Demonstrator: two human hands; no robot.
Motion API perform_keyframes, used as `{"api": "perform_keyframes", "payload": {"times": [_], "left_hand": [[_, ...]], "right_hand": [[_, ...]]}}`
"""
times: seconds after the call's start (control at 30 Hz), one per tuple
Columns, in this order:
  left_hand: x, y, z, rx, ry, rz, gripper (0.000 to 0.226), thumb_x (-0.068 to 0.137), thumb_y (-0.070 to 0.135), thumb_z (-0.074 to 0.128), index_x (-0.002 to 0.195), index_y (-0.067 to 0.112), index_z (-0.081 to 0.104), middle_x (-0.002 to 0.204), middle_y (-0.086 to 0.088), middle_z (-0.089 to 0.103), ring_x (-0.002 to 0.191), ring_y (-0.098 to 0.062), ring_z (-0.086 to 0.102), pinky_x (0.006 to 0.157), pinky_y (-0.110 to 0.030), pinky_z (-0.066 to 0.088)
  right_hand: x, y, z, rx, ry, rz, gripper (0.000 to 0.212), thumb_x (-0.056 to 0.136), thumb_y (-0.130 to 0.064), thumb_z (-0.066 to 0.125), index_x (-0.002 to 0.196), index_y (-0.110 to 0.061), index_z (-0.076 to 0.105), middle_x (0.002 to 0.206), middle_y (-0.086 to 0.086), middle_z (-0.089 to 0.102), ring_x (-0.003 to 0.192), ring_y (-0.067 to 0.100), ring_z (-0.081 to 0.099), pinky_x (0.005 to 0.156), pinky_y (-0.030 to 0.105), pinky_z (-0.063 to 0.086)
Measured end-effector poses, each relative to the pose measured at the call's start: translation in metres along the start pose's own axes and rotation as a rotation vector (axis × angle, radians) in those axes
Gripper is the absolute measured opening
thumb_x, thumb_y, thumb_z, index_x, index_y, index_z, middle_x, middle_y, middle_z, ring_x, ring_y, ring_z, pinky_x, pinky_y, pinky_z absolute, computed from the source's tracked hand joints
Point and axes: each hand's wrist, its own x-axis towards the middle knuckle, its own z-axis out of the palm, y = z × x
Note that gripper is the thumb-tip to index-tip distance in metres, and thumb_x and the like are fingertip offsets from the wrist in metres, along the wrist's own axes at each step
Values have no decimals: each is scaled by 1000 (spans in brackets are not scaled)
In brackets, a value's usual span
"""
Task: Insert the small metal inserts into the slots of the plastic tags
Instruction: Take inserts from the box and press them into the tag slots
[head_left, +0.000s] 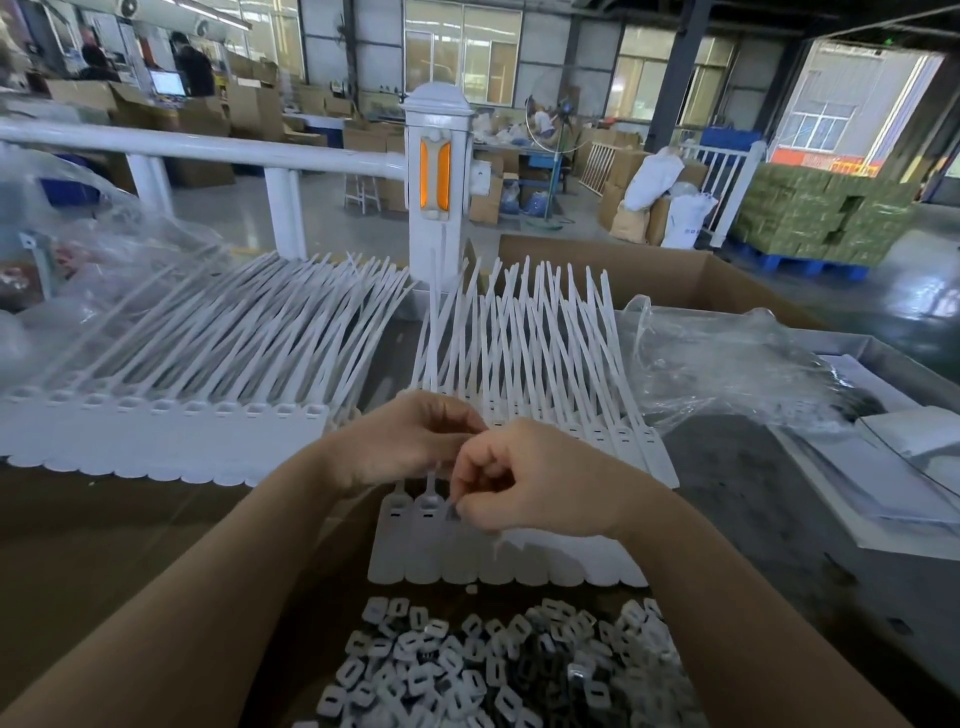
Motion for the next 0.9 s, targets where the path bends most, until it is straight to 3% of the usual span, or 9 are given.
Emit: {"api": "perform_keyframes", "payload": {"times": [0.07,0.17,0.33,0.5,0.7,0.9], "left_hand": [[0,-3,0,-31,14,-77,11,95,12,61,99,6,70,88,-21,67,73,-27,55,70,-36,46],[0,-2,-1,-131,41,-129,11,96,21,61,93,15,71,82,-8,71,57,-15,54,51,-22,41],[-1,2,2,-318,4,-161,28,85,33,68,97,8,70,90,-15,72,64,-18,65,50,-22,50],[-2,1,-3,-295,17,-185,26,74,27,77,92,9,73,90,-13,74,67,-16,69,57,-21,53],[-6,4,-13,-222,-42,-259,4,80,19,79,83,17,78,87,-13,75,67,-15,70,56,-21,54],[-10,10,-16,-185,-132,-347,20,64,33,83,75,16,78,78,-7,73,60,-10,65,55,-19,50]], "right_hand": [[2,6,0,-24,195,11,11,87,-13,68,82,-23,70,65,-8,68,54,1,57,56,14,47],[4,17,0,-92,459,28,11,86,-13,67,80,-23,67,67,-4,67,55,3,57,54,17,47],[4,25,3,-272,639,-67,9,83,-15,68,78,-21,64,63,-11,61,56,7,59,54,25,51],[4,27,2,-273,586,-104,9,82,-20,73,78,-27,67,71,-16,65,63,9,64,62,38,58],[4,25,1,-237,485,-42,11,81,-35,78,87,-33,69,75,-19,66,65,0,65,63,25,57],[4,15,3,-387,370,-58,18,77,-46,79,88,-33,71,78,-20,68,69,-14,56,60,8,37]]}}
